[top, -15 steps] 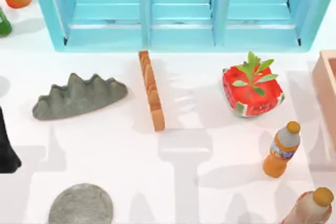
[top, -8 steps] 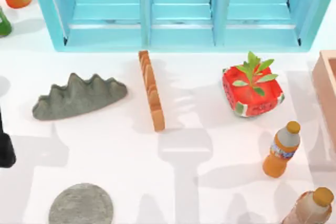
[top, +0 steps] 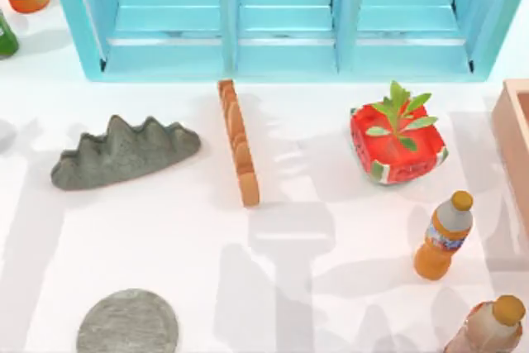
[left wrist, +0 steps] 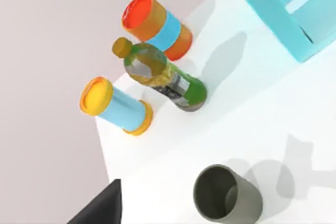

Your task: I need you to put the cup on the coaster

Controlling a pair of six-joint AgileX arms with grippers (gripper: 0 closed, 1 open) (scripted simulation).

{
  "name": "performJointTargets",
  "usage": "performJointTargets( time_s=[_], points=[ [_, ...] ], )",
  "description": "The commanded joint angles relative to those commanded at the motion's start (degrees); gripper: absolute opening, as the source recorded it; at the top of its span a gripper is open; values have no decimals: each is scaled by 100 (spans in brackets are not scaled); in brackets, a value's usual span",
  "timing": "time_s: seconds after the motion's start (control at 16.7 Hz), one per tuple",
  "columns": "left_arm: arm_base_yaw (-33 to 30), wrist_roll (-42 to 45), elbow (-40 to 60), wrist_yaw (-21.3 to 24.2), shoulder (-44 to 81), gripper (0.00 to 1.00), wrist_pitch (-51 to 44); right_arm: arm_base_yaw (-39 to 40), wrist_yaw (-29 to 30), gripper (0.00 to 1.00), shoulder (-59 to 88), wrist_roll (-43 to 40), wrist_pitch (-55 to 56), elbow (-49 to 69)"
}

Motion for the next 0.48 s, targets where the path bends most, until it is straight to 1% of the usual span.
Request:
performJointTargets(
  time_s=[0.3, 0.48],
  points=[
    [247, 2625, 2935, -165, 3261, 100, -1934, 0, 0, 100, 0, 0, 0, 0],
    [480, 3913, 4373, -203, 4915, 100, -3054, 0, 0, 100, 0, 0, 0, 0]
  ],
)
